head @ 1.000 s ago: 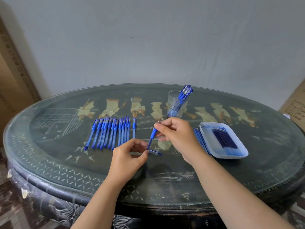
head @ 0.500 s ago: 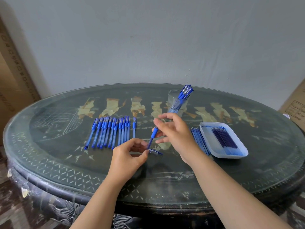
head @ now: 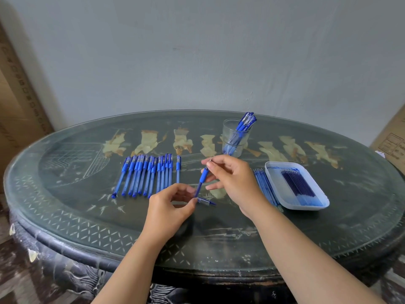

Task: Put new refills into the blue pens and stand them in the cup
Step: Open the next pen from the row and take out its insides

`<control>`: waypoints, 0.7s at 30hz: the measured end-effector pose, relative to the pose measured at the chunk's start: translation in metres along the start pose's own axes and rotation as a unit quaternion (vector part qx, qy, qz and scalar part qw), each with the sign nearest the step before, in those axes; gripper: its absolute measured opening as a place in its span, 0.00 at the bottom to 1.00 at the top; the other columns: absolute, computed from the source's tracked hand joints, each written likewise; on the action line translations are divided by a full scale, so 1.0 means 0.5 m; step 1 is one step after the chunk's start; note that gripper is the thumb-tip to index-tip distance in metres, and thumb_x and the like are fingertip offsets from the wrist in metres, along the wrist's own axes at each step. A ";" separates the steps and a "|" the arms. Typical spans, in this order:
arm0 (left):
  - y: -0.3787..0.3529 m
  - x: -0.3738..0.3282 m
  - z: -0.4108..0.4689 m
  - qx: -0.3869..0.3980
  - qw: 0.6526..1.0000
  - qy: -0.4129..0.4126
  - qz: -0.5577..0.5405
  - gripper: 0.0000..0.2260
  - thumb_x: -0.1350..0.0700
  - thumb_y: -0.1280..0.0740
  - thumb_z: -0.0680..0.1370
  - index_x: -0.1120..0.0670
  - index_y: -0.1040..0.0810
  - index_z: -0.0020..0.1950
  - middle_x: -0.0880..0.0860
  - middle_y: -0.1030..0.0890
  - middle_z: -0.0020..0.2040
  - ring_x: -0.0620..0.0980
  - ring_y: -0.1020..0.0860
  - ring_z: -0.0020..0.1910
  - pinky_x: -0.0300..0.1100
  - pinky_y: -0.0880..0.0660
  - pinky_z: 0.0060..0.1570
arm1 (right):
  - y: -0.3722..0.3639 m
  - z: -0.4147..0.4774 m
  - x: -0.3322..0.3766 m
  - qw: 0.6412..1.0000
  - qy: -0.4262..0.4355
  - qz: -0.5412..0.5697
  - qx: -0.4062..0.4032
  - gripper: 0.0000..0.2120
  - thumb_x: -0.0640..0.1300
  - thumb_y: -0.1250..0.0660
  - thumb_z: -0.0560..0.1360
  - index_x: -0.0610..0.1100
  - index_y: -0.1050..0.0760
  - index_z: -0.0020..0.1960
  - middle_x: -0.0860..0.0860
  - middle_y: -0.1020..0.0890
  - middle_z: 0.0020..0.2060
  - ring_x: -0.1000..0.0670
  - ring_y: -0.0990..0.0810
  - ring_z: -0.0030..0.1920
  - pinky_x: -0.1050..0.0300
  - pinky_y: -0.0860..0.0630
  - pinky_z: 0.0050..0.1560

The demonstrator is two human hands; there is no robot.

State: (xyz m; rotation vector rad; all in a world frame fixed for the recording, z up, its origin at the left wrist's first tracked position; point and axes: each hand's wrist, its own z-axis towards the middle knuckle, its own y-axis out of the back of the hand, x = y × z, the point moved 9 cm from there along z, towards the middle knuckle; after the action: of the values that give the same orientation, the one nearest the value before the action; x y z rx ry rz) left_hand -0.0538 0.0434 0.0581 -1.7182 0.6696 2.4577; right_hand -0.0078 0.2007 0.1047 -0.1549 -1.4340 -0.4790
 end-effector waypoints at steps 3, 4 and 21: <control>-0.001 0.004 0.001 0.003 1.000 0.005 0.008 0.08 0.63 0.25 0.71 0.52 0.17 0.47 0.45 0.15 0.42 0.39 0.18 0.42 0.29 0.23 0.43 | 0.007 0.006 -0.007 1.000 -0.005 -0.014 -0.027 0.05 0.41 0.33 0.78 0.40 0.20 0.49 0.47 0.15 0.42 0.50 0.15 0.40 0.49 0.16 0.43; -0.001 0.005 0.001 0.005 1.000 0.007 0.010 0.08 0.62 0.25 0.72 0.52 0.16 0.47 0.45 0.15 0.42 0.39 0.18 0.43 0.29 0.23 0.43 | 0.007 0.008 -0.008 0.999 -0.006 -0.016 -0.029 0.05 0.41 0.32 0.78 0.39 0.21 0.49 0.47 0.15 0.42 0.49 0.15 0.40 0.49 0.16 0.42; 0.003 0.014 0.003 -0.008 0.999 0.037 -0.028 0.10 0.65 0.26 0.71 0.51 0.19 0.47 0.46 0.16 0.43 0.40 0.18 0.43 0.30 0.23 0.43 | -0.048 -0.015 -0.110 0.920 -0.041 -0.380 0.093 0.13 0.45 0.33 0.79 0.47 0.20 0.62 0.49 0.19 0.54 0.50 0.22 0.53 0.58 0.26 0.53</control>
State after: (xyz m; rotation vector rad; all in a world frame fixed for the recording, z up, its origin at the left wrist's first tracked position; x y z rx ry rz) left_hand -0.0580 0.0411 0.0527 -1.8166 0.6014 2.3790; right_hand -0.0139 0.1884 0.0459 0.5666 -1.5873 -0.9679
